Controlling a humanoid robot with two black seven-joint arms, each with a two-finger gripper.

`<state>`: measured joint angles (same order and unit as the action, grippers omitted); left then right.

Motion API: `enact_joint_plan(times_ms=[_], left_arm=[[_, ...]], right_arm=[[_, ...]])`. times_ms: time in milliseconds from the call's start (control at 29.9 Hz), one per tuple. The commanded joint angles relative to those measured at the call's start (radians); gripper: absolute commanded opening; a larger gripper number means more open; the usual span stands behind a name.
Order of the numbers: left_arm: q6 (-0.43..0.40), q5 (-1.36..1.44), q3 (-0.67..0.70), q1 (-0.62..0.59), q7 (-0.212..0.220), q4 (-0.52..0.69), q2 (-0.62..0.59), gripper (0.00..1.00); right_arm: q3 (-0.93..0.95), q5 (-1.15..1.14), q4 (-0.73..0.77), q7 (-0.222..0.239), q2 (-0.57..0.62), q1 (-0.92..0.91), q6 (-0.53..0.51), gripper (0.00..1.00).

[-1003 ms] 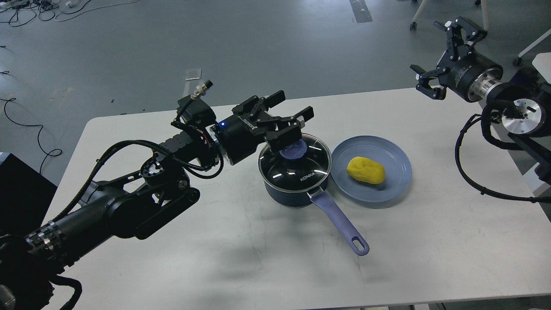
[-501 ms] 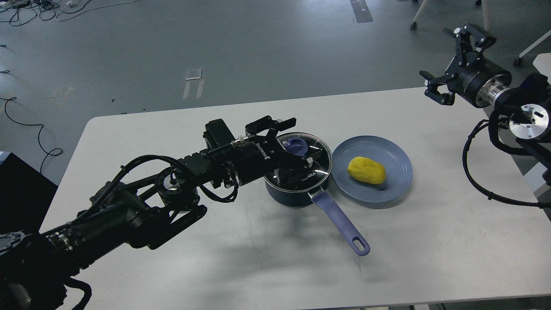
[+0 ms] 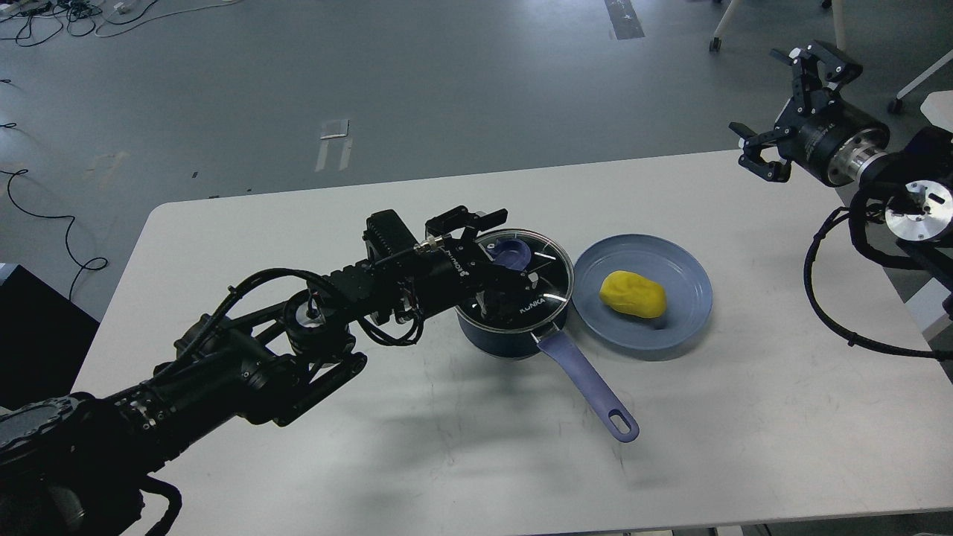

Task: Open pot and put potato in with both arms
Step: 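Close the left gripper on the purple lid knob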

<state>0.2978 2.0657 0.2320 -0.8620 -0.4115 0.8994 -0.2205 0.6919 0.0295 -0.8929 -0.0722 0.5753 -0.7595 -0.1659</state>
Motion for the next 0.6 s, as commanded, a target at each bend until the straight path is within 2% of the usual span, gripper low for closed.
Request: enact_joint_plan(times_ms=[0, 134, 568], left_arm=[[0.0, -0.009, -0.007, 0.009, -0.001, 0.001, -0.002, 0.99], [0.0, -0.024, -0.048, 0.008, -0.001, -0.003, 0.001, 0.99], [0.001, -0.081, -0.051, 0.006, -0.001, -0.037, 0.003, 0.99]], right_arm=[[-0.002, 0.0, 0.002, 0.0, -0.009, 0.0, 0.0, 1.0], [-0.003, 0.0, 0.003, 0.0, -0.014, -0.001, 0.0, 1.0], [-0.005, 0.0, 0.029, -0.003, -0.015, -0.004, -0.007, 1.0]])
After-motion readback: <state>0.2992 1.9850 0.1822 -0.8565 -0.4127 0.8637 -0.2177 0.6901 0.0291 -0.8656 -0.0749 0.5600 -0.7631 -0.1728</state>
